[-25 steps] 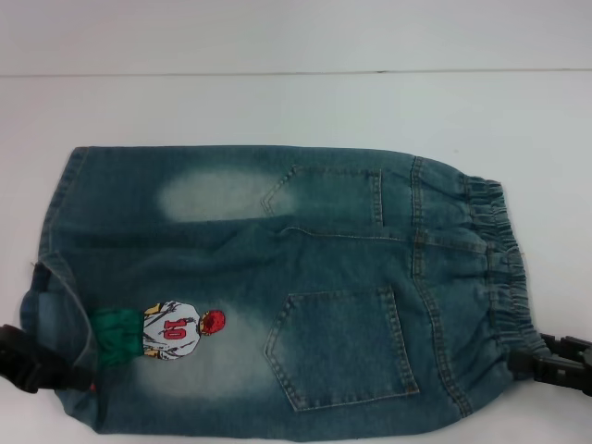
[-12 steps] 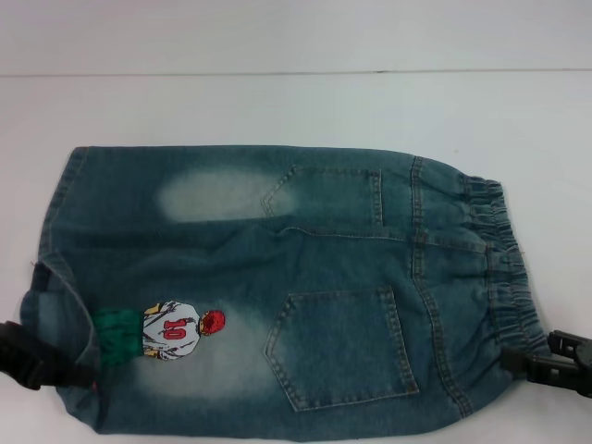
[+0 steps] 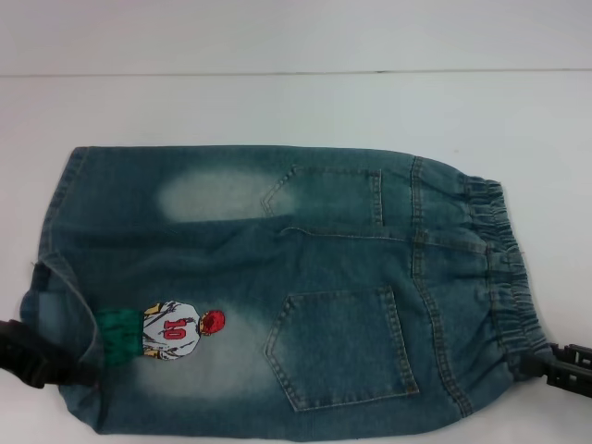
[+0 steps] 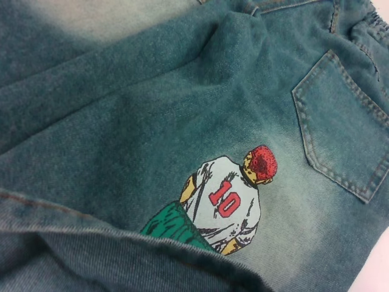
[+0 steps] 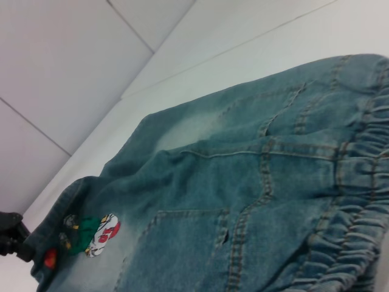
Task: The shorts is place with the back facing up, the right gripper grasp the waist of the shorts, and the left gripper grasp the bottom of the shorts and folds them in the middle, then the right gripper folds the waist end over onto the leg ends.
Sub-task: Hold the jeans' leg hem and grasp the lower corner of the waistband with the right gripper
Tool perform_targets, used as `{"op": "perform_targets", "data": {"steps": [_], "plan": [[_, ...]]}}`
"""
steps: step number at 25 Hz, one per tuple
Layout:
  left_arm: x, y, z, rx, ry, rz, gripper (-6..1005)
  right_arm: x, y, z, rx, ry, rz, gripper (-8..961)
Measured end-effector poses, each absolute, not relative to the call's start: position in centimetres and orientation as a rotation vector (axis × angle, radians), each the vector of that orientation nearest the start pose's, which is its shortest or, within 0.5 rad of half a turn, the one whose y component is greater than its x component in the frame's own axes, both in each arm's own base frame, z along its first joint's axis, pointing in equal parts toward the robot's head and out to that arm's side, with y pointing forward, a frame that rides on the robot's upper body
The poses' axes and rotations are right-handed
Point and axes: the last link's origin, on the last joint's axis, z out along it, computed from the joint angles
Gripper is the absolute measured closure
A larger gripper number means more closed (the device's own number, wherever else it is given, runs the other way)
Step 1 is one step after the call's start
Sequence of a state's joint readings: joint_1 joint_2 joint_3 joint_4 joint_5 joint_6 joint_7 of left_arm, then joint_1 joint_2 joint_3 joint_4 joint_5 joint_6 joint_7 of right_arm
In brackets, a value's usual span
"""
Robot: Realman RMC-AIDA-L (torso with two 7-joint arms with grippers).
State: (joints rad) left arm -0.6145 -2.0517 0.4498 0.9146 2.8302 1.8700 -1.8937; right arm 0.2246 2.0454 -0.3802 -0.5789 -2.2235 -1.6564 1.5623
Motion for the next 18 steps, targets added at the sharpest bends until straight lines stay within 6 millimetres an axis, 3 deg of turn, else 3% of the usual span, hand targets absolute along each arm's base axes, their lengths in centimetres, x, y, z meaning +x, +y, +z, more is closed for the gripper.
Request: {"op": "perform_targets", "data": {"steps": [7, 12, 18], "plan": [[-31.10, 29.44, 5.12, -2.758, -1.401, 0.176, 936, 37.89, 20.84, 2.25, -2.332, 1.425, 0.705, 460], [-31.11, 29.45, 5.16, -2.758, -1.401, 0.177, 936, 37.90, 21.22, 2.31, -2.332, 1.421, 0.693, 711], [-31.10, 29.45, 5.14, -2.759, -1.400, 0.180, 936, 37.84, 21.62, 2.18, -2.336, 1.426, 0.679, 775]]}}
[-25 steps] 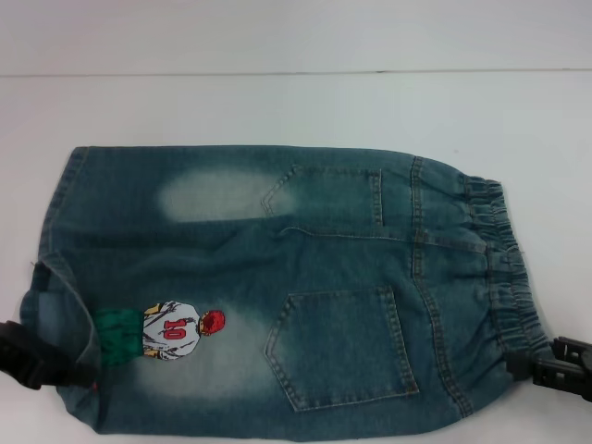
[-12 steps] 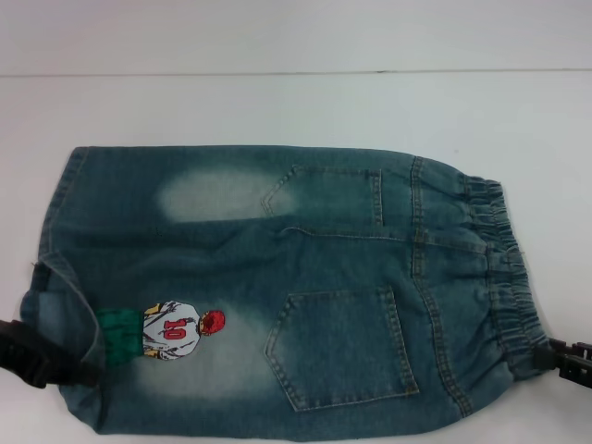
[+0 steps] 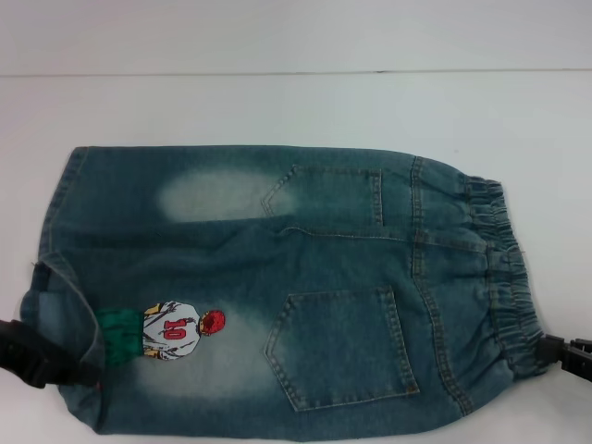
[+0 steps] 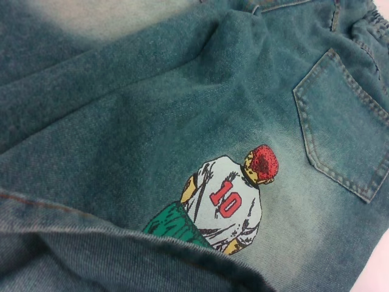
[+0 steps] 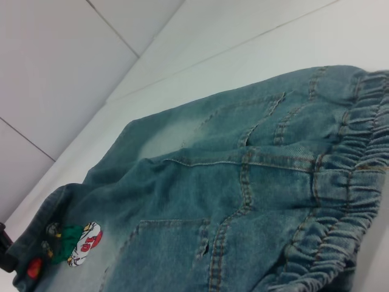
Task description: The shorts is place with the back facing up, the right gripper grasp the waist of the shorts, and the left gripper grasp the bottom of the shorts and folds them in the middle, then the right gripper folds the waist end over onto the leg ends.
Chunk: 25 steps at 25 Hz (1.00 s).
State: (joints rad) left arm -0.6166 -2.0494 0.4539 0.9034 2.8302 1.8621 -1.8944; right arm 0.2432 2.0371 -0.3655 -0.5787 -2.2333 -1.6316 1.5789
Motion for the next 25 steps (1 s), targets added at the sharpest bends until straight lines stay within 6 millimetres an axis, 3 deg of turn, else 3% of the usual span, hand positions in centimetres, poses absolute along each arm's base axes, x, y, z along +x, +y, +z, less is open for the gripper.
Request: {"op": "perform_targets", "data": {"steps": [13, 25], "plan": [[-31.09, 29.46, 5.13, -2.761, -1.398, 0.184, 937, 37.53, 21.88, 2.15, -2.353, 1.417, 0.685, 918], [-31.09, 30.16, 5.77, -2.716, -1.374, 0.070, 937, 38.16, 21.74, 2.91, -2.263, 1.409, 0.723, 918]]}}
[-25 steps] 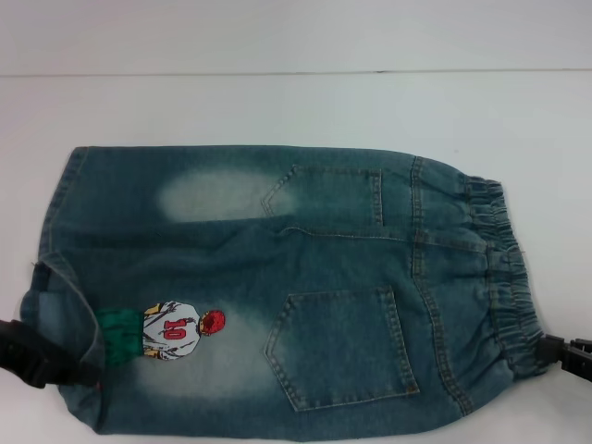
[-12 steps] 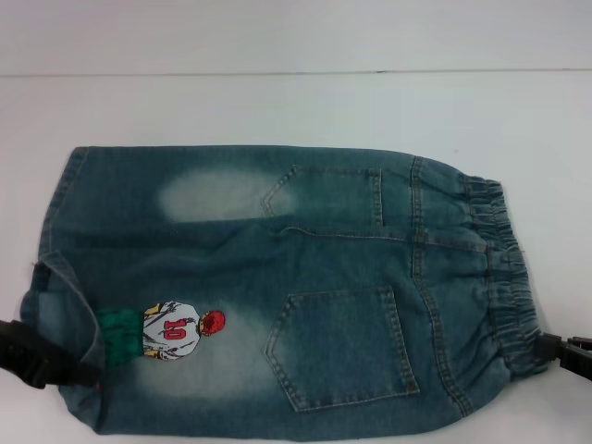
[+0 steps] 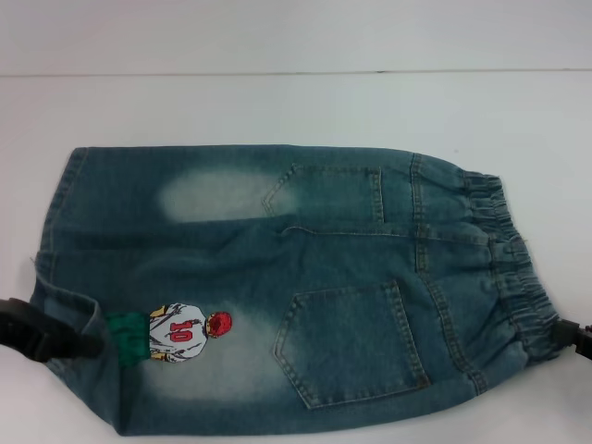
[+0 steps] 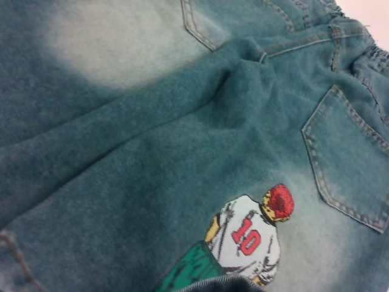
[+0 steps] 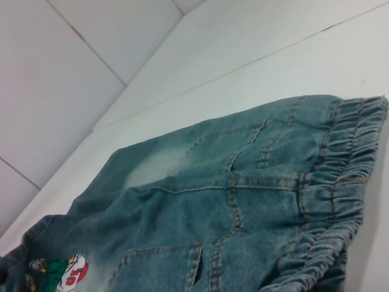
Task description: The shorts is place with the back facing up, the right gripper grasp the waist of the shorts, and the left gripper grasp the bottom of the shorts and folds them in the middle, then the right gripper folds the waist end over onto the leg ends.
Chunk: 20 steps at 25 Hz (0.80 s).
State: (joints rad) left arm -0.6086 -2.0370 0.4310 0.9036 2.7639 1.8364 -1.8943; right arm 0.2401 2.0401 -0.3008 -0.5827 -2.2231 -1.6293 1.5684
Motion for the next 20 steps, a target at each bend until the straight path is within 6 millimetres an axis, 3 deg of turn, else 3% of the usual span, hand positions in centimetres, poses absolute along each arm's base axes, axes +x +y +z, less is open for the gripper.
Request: {"op": "perform_targets", "data": {"steps": [20], "plan": [[-31.59, 29.98, 6.70, -2.674, -1.375, 0.029, 937, 38.13, 22.19, 3.49, -2.249, 1.381, 0.732, 922]]}}
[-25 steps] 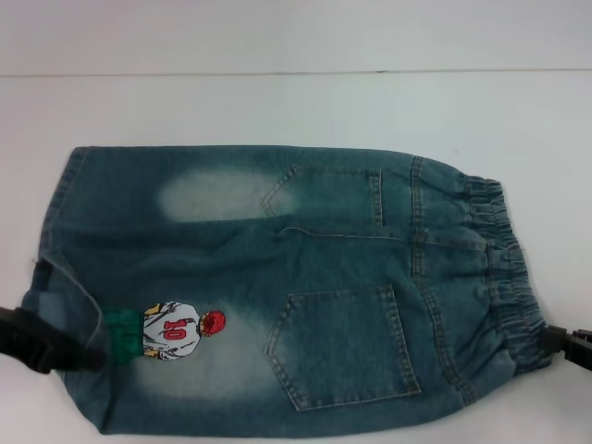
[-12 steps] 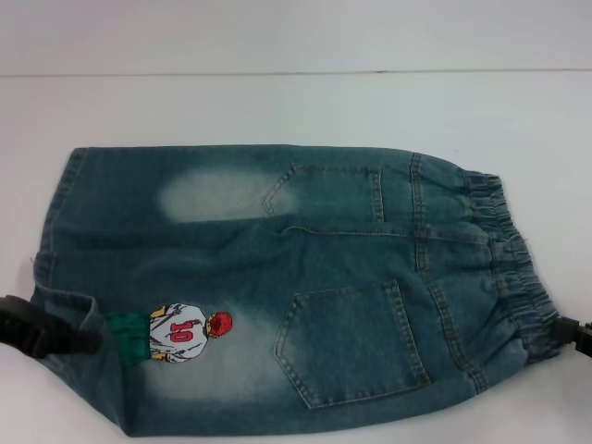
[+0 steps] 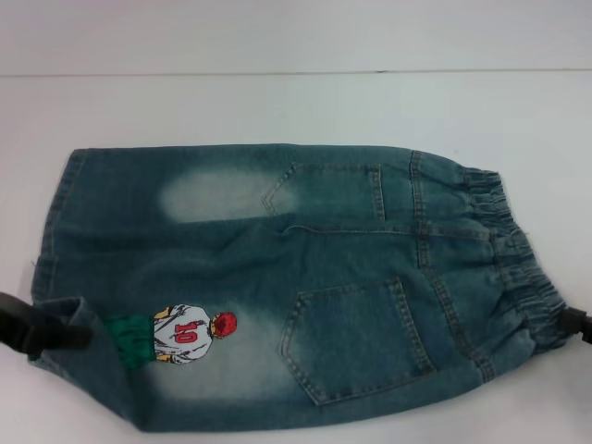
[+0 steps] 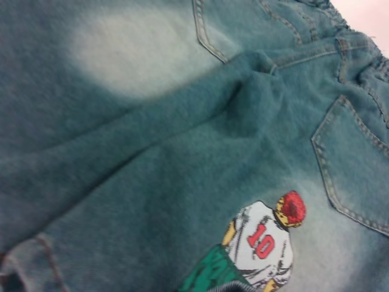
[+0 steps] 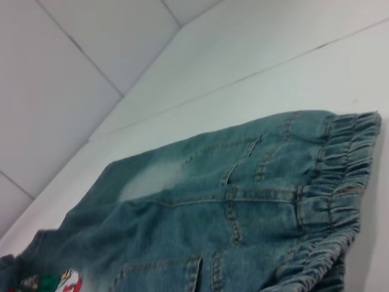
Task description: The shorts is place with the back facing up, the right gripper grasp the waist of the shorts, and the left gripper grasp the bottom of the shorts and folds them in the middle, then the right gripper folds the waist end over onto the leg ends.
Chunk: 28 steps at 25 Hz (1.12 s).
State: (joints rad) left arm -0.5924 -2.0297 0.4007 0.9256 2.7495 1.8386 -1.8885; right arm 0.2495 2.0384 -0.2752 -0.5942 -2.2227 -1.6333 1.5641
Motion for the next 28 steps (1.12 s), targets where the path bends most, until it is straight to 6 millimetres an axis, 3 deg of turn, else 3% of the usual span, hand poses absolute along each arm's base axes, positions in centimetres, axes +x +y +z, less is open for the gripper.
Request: {"op": "perform_targets", "data": {"steps": [6, 15, 28], "plan": [[-31.6, 30.9, 8.3, -2.599, -1.330, -0.079, 936, 38.2, 22.7, 4.3, -2.216, 1.351, 0.744, 921], [-31.7, 32.1, 9.3, -2.514, -1.277, -0.160, 938, 36.4, 25.2, 5.0, -2.270, 1.274, 0.758, 922], [-31.8, 34.2, 11.8, -2.319, -1.237, -0.345, 939, 34.2, 29.1, 8.1, -2.266, 1.184, 0.742, 922]]}}
